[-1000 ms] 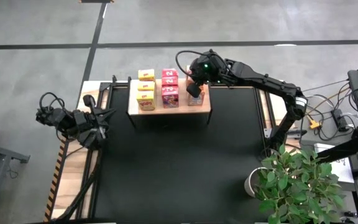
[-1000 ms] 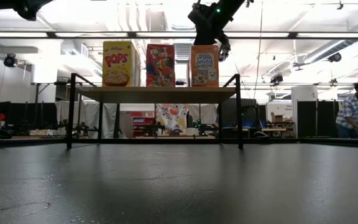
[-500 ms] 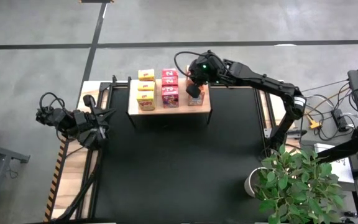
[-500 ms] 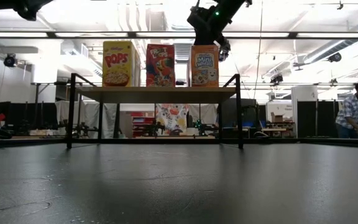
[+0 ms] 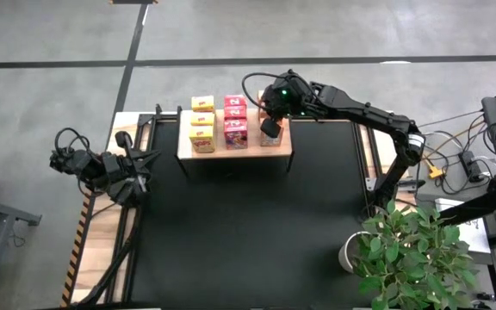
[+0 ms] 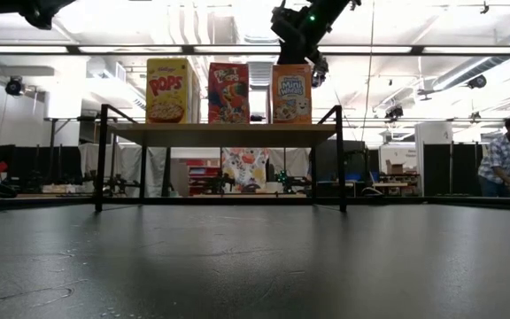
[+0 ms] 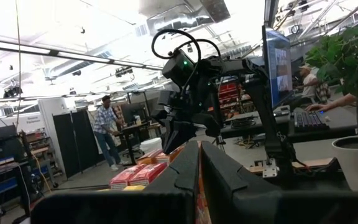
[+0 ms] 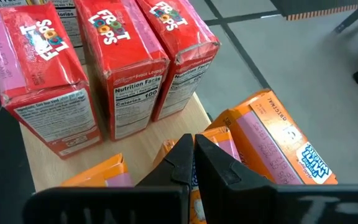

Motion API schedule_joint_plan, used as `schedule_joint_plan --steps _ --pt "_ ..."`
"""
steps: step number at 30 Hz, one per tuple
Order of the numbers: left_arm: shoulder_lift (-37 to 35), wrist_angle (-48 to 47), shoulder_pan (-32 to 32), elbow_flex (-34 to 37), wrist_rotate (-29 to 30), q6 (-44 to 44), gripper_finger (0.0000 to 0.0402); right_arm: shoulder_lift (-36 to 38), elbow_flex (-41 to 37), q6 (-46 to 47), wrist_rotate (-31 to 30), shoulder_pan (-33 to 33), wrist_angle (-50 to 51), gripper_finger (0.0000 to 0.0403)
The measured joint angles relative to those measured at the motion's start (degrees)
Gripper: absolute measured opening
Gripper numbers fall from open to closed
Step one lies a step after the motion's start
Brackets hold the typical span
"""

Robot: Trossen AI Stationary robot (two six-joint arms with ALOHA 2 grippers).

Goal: Stack cereal on shelf
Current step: Adjust the orange cereal boxes on the shelf

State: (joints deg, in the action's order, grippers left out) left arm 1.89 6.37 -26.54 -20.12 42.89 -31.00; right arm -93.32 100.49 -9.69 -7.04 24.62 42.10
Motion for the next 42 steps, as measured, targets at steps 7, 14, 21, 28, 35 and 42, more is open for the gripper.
schedule_joint_plan --steps 7,14,21,28,35,42 --pt "0.0 0.0 0.0 0.0 0.0 0.0 0.0 0.23 0.0 -2.12 0.01 0.01 0.38 0.0009" --pt "0.0 0.0 0.02 0.0 0.0 0.0 0.0 1.94 0.0 -2.27 -0.01 0.02 0.69 0.0009" --pt "0.0 0.0 0.02 0.0 0.0 0.0 0.0 4.61 0.0 0.29 -0.02 -0.11 2.19 0.0009" --pt "0.0 0.01 0.02 0.0 0.0 0.01 0.0 7.48 0.0 5.53 -0.85 -0.11 6.89 0.0009" --pt "0.0 0.07 0.0 0.0 -0.02 0.2 0.0 8.18 0.0 7.42 -4.53 1.76 8.92 0.0009" --pt "0.0 0.84 0.0 0.0 -0.02 0.22 0.0 4.97 0.0 7.74 -1.47 4.79 2.87 0.0009"
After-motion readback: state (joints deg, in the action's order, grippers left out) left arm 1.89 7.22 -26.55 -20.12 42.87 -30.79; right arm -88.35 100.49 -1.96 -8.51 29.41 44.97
